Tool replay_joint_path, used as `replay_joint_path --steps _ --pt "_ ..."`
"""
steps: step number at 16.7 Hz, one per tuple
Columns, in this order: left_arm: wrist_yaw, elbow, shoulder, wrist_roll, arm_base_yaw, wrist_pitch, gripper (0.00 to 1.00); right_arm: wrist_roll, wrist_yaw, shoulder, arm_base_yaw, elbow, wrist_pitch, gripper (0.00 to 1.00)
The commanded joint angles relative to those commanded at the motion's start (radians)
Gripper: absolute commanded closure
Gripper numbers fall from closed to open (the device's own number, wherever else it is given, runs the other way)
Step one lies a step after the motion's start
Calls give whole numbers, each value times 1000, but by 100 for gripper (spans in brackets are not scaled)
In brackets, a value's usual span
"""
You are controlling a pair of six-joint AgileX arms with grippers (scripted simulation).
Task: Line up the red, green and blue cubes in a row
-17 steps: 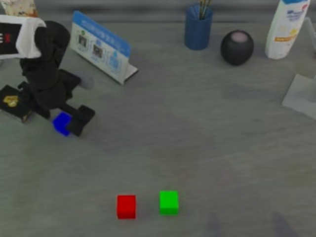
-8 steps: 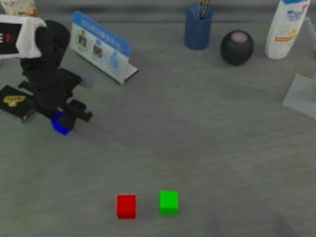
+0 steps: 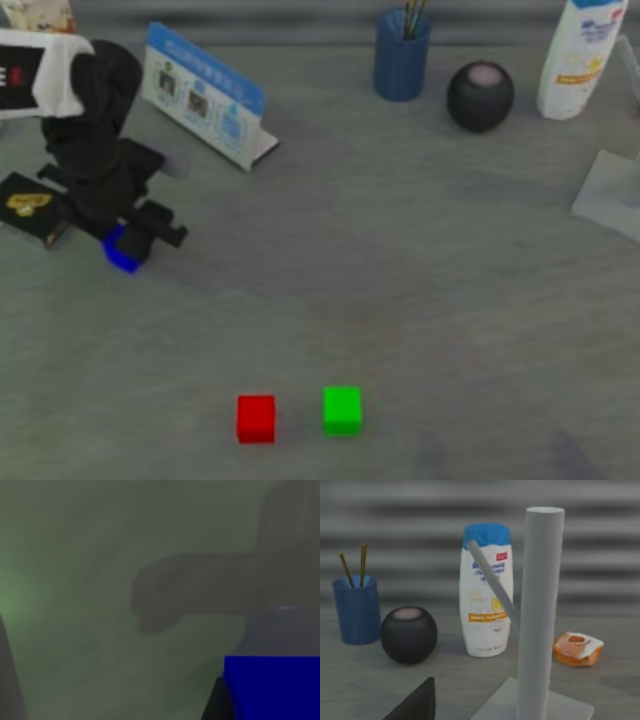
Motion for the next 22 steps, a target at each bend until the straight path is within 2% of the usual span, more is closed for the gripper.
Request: replay_joint_path --steps 8,15,18,22 --pt "-1 134 -85 -2 17 -223 100 0 0 0 0 0 0 0" --pt "-3 150 -81 -33 -11 -235 100 0 0 0 0 0 0 0" --pt "-8 186 -60 -157 -98 -255 100 0 0 0 0 0 0 0" --pt "-17 248 -20 -464 -286 -300 100 0 0 0 0 0 0 0"
